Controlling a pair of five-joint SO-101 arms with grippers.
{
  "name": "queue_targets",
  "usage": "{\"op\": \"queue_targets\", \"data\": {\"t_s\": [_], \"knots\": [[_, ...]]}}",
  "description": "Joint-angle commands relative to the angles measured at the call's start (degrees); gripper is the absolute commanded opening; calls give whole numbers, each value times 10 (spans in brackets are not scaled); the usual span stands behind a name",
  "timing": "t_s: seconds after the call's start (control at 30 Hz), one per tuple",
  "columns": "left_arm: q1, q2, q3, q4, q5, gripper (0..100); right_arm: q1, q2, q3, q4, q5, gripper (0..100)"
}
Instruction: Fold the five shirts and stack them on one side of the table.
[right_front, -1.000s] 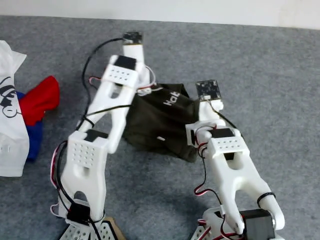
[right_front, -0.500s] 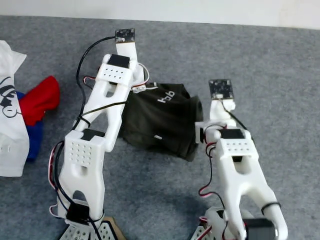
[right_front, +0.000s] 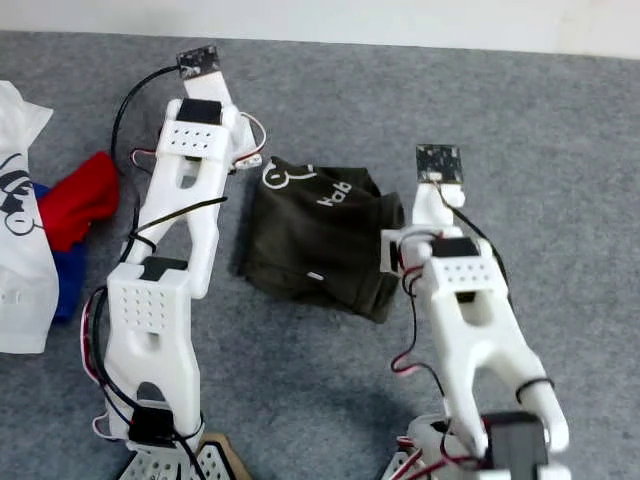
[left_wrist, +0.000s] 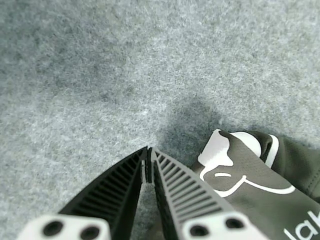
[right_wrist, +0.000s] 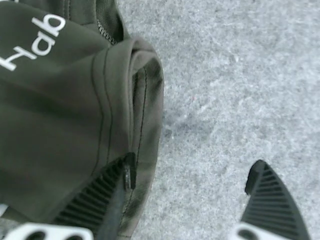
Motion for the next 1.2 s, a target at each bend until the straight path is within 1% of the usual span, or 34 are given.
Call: {"op": "queue_targets", "data": {"t_s": [0.0, 0.23, 0.3, 0.47, 0.73, 0.8, 0.93, 1.0, 1.1, 1.17], "knots": [[-6, -25, -22, 5, 8, 11, -21, 43, -68, -6, -8, 348], [-7, -14, -24, 2, 8, 11, -65, 133, -130, -9, -14, 348], [-7, -13, -24, 2, 8, 11, -65, 161, -144, -19, -27, 348], [-14, -13, -23, 2, 8, 11, -52, 205, -158, -29, -27, 348], [-18, -13, -22, 3, 8, 11, -65, 286, -217, -25, -27, 342], [-18, -13, -22, 2, 8, 10, -71, 299, -232, -24, -27, 301], [-18, -12, -22, 2, 8, 10, -80, 312, -251, -6, -27, 135], [-18, -12, -22, 2, 8, 9, -80, 315, -253, -5, -24, 67], [-18, -12, -22, 2, 9, 9, -82, 316, -253, 0, -15, 12], [-18, -12, -22, 2, 9, 8, -89, 314, -253, 25, -3, 6]]}}
